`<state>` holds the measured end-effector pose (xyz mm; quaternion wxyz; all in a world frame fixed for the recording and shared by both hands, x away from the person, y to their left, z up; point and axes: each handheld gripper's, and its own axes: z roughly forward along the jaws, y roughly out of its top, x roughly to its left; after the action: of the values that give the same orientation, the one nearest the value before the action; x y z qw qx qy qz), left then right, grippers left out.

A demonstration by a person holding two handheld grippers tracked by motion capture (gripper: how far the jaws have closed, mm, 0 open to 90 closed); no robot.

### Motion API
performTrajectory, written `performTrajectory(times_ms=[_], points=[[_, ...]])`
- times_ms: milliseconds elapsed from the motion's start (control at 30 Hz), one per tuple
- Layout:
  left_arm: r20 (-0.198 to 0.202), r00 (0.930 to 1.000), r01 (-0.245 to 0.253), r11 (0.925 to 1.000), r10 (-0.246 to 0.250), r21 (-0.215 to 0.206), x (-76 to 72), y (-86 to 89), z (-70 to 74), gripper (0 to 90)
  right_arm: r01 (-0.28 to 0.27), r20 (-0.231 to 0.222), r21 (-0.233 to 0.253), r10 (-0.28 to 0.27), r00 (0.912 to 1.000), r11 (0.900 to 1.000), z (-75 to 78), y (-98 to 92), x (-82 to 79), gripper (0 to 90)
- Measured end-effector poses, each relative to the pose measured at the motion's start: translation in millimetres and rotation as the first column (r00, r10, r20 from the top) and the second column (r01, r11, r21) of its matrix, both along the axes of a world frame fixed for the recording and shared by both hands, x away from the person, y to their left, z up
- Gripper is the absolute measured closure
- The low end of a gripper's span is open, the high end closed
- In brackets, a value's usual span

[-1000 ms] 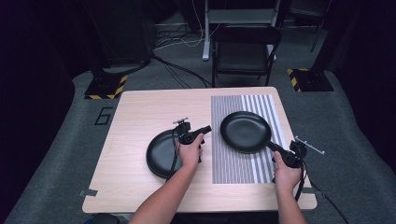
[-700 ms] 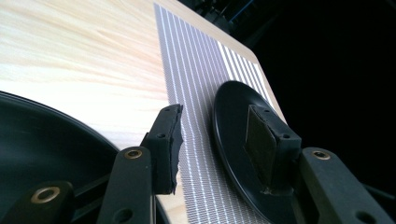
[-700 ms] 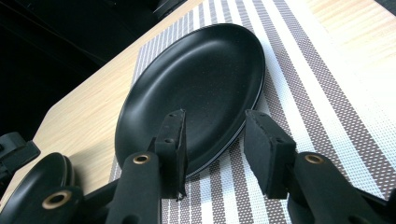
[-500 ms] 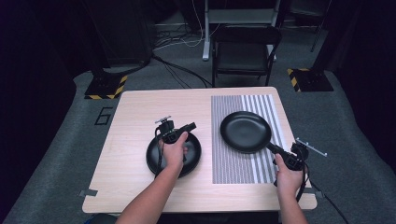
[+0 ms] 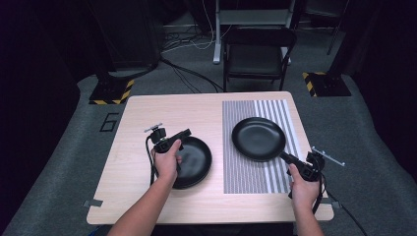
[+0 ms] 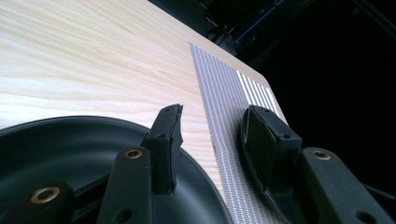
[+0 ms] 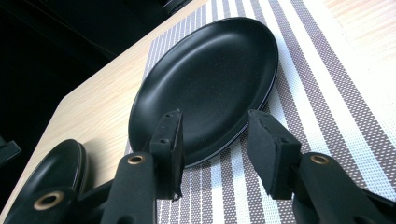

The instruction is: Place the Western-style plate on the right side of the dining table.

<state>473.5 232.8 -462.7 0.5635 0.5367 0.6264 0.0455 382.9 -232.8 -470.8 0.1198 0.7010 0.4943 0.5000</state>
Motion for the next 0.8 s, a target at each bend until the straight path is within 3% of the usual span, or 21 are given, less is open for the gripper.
performTrajectory(times_ms=[367, 567, 800], points=[[0.005, 1.0000, -0.002, 0.9990, 0.002, 0.044, -15.2, 38.6, -1.6, 54.7, -0.026, 0.004, 0.001, 0.026, 0.9996, 1.000, 1.1, 0.2, -6.5, 53.6], [0.005, 0.9999, 0.013, 0.9973, -0.013, 0.072, -23.4, 52.2, -3.3, 53.2, -0.065, 0.012, -0.048, 0.065, 0.9978, 0.997, 0.6, 2.4, -8.9, 51.3], [0.010, 0.9994, 0.031, 0.9925, -0.033, 0.118, -33.1, 67.1, -5.0, 52.2, -0.091, -0.002, -0.056, 0.091, 0.9958, 0.994, -1.7, 1.1, -11.8, 51.3]])
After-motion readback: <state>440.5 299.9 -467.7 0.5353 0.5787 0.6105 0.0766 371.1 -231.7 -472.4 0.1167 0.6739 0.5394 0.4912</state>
